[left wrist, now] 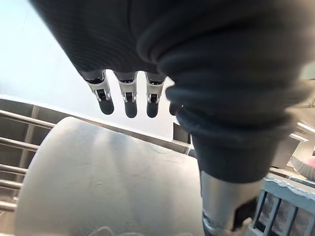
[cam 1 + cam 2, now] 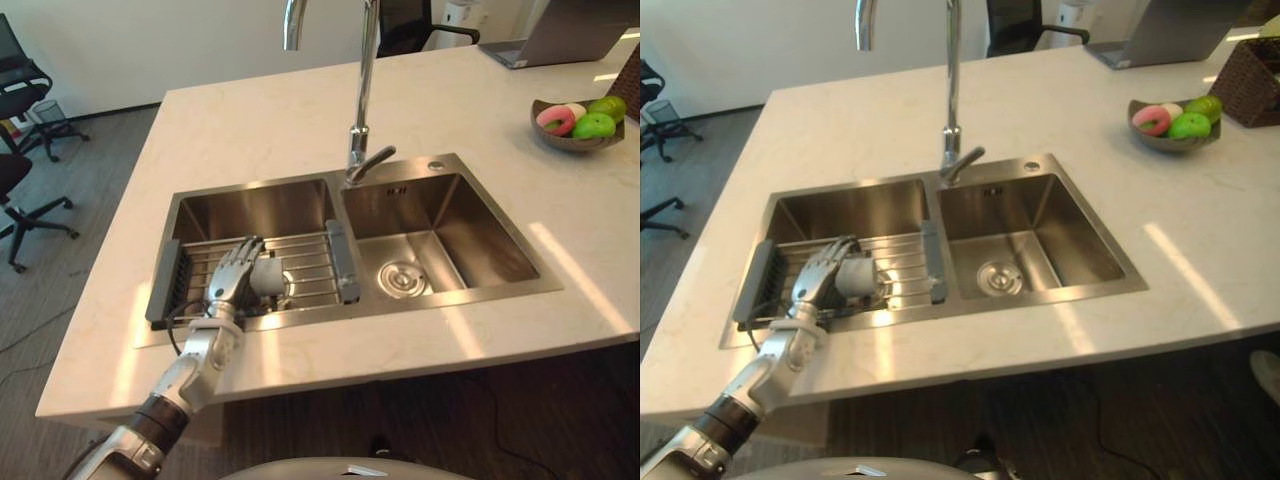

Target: Walk over to the sink, pick up the cup, carry it to the dishwasher, place the cup inside the dishwasher, then close the dishwasher door

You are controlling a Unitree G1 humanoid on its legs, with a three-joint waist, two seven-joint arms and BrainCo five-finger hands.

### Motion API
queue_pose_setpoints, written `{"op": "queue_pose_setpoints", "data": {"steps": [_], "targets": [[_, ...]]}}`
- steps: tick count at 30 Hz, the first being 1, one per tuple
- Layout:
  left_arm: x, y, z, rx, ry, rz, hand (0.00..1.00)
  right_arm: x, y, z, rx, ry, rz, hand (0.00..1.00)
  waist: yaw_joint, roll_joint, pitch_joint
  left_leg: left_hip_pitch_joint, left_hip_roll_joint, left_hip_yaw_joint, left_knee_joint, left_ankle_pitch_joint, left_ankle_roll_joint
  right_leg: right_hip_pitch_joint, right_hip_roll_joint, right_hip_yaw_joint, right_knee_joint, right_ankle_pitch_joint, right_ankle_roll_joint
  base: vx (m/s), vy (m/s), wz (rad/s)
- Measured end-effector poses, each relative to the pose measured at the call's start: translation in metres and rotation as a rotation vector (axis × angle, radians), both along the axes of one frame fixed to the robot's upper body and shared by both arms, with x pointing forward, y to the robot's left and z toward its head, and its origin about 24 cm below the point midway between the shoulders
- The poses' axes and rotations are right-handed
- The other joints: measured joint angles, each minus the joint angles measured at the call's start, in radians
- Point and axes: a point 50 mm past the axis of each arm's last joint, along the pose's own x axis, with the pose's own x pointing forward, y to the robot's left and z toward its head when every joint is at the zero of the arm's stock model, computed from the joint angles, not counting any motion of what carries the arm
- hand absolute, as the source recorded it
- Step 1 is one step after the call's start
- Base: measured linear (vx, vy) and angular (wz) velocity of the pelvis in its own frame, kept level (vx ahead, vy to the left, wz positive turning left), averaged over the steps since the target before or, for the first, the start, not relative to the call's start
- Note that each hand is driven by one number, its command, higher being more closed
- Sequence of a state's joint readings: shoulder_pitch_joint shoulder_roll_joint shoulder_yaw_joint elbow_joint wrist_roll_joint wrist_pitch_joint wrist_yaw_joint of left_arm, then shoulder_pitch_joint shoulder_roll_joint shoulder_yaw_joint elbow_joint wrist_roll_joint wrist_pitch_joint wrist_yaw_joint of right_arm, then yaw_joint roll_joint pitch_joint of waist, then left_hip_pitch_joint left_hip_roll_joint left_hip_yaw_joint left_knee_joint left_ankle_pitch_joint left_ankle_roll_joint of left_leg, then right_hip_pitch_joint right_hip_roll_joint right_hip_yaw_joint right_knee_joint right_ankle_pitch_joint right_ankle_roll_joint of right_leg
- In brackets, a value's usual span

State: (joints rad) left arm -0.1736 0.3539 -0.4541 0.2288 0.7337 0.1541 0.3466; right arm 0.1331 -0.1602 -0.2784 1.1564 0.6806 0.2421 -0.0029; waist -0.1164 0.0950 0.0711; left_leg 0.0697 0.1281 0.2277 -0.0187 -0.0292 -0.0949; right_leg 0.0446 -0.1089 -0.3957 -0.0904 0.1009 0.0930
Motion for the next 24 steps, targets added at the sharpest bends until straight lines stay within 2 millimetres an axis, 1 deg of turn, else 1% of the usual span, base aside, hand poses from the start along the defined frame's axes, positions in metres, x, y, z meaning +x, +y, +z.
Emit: {"op": "queue_pose_setpoints", "data": {"steps": [2, 8, 10, 13, 15, 16, 18, 20, 24], "targets": [[0.002, 0.002, -0.001, -0.005, 0.026, 0.019, 0.0, 0.0, 0.0, 0.0, 0.0, 0.0, 0.0, 0.0, 0.0, 0.0, 0.0, 0.0, 0.001, -0.01, 0.0, 0.0, 0.0, 0.0, 0.004, 0.0, 0.0, 0.0, -0.002, 0.0, 0.0, 0.0], [0.011, 0.005, -0.004, 0.064, 0.119, 0.027, 0.0, 0.0, 0.0, 0.0, -0.001, 0.001, 0.002, 0.0, -0.002, 0.0, 0.0, -0.001, 0.004, -0.037, 0.0, 0.0, -0.001, 0.0, 0.011, 0.0, 0.0, -0.004, -0.016, 0.0, 0.0, 0.0], [0.013, 0.007, -0.006, 0.058, 0.147, 0.043, 0.0, 0.0, 0.0, 0.0, -0.001, 0.001, 0.003, 0.0, -0.004, 0.0, 0.0, -0.001, 0.005, -0.039, 0.0, -0.001, -0.002, 0.0, 0.012, 0.0, 0.0, -0.003, -0.017, 0.0, 0.0, 0.0], [0.018, 0.015, -0.009, -0.076, 0.225, 0.11, 0.0, 0.0, 0.0, 0.0, -0.002, 0.002, 0.002, 0.0, -0.004, 0.0, 0.0, -0.001, 0.005, -0.042, 0.0, -0.001, -0.003, -0.001, 0.013, 0.0, 0.0, -0.002, -0.02, 0.0, 0.0, 0.0], [0.02, 0.024, -0.012, -0.217, 0.268, 0.18, 0.0, 0.0, 0.0, 0.0, -0.003, 0.006, 0.001, 0.0, -0.006, 0.0, 0.0, -0.002, 0.005, -0.043, 0.001, -0.001, -0.003, -0.001, 0.013, 0.0, 0.0, -0.001, -0.021, 0.0, 0.0, 0.0], [0.02, 0.026, -0.013, -0.244, 0.283, 0.191, 0.0, 0.0, 0.0, 0.0, -0.004, 0.007, 0.001, 0.0, -0.006, 0.0, 0.0, -0.003, 0.004, -0.044, 0.001, -0.001, -0.003, -0.002, 0.013, 0.0, 0.0, -0.001, -0.021, 0.0, 0.0, 0.0], [0.022, 0.032, -0.016, -0.354, 0.33, 0.22, 0.0, -0.001, 0.0, 0.0, -0.004, 0.01, 0.0, 0.0, -0.007, 0.001, 0.0, -0.007, 0.003, -0.052, 0.001, -0.001, -0.003, -0.005, 0.013, -0.001, 0.0, 0.0, -0.022, 0.0, 0.0, 0.0], [0.022, 0.033, -0.015, -0.402, 0.33, 0.226, 0.0, -0.002, 0.0, 0.0, -0.007, 0.021, -0.002, 0.0, -0.006, 0.001, 0.0, -0.012, 0.002, -0.061, 0.001, -0.001, -0.003, -0.007, 0.013, -0.004, 0.0, 0.0, -0.022, 0.02, 0.011, 0.07], [0.022, 0.032, -0.013, -0.378, 0.296, 0.195, 0.0, -0.002, -0.001, 0.0, -0.009, 0.024, -0.002, 0.0, -0.001, 0.001, 0.0, -0.014, 0.003, -0.062, 0.001, 0.0, -0.004, -0.007, 0.013, -0.006, 0.0, 0.0, -0.022, 0.01, 0.006, 0.03]]}}
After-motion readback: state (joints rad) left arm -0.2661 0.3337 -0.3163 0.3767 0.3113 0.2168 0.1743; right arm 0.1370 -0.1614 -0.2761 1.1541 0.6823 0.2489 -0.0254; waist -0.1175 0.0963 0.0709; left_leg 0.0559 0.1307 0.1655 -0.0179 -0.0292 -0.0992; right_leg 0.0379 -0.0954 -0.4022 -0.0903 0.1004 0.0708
